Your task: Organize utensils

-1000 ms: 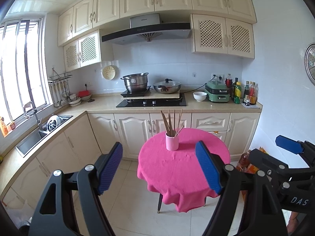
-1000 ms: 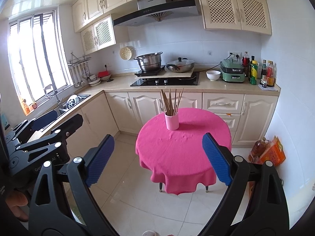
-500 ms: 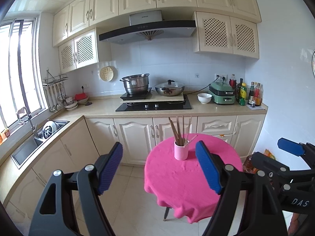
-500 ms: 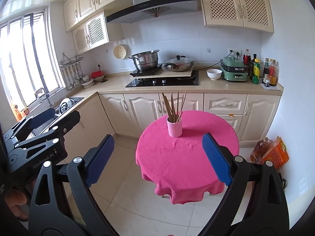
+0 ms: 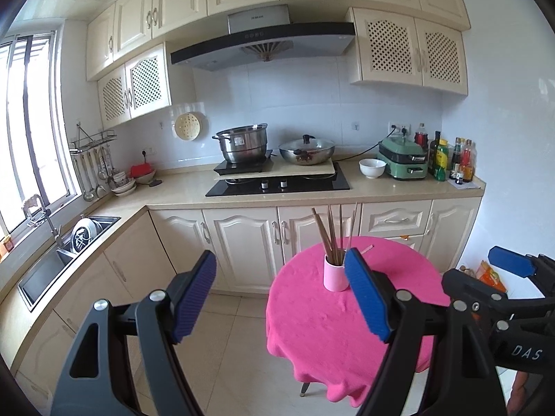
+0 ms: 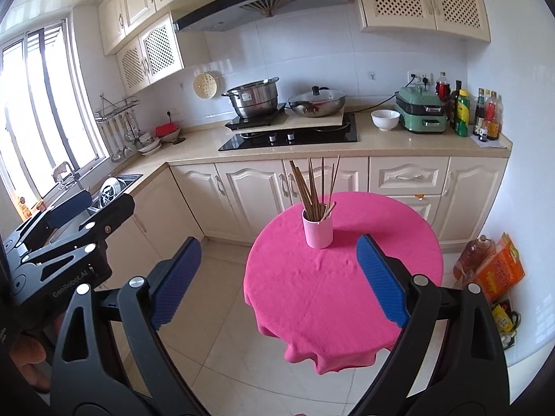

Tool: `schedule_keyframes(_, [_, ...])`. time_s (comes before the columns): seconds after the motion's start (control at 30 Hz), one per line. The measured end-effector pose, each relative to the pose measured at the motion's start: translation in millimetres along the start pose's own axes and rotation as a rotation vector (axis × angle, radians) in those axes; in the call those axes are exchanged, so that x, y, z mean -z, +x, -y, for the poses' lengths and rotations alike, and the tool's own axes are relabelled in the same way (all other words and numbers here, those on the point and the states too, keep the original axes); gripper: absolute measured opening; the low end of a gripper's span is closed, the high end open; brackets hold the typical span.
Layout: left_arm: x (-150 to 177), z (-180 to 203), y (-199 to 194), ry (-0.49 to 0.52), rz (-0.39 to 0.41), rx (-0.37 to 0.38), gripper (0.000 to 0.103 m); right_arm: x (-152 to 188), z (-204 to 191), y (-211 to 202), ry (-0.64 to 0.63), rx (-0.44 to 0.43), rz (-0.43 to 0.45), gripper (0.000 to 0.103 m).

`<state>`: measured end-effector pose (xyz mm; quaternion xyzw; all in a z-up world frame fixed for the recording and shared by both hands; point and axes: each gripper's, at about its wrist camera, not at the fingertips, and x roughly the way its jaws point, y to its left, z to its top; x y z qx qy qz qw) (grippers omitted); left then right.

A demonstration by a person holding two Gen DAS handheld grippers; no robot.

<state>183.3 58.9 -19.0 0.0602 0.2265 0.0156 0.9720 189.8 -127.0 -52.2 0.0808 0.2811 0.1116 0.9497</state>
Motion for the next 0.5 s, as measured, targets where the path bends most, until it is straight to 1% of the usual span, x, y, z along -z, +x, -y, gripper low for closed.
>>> schedule_keyframes(0.2, [-7,13,48,0.015,-0.033,-0.017,0.075,-8,26,45,0.02,-0.011,-0.039,0.089])
schedule_keyframes(0.3, [-10,24,79,0.014,-0.059,-0.038,0.075,-14,45,79,0.021,-0.019,-0.07,0.089])
schedule_keyframes(0.43, [-17,43,128,0.003,-0.106,-0.075,0.075,-25,77,123,0.012,-0.032,-0.11,0.089])
schedule_keyframes(0.5, [-20,55,159,-0.002,-0.146,-0.101,0.075,-32,99,152,-0.007,-0.023,-0.143,0.089])
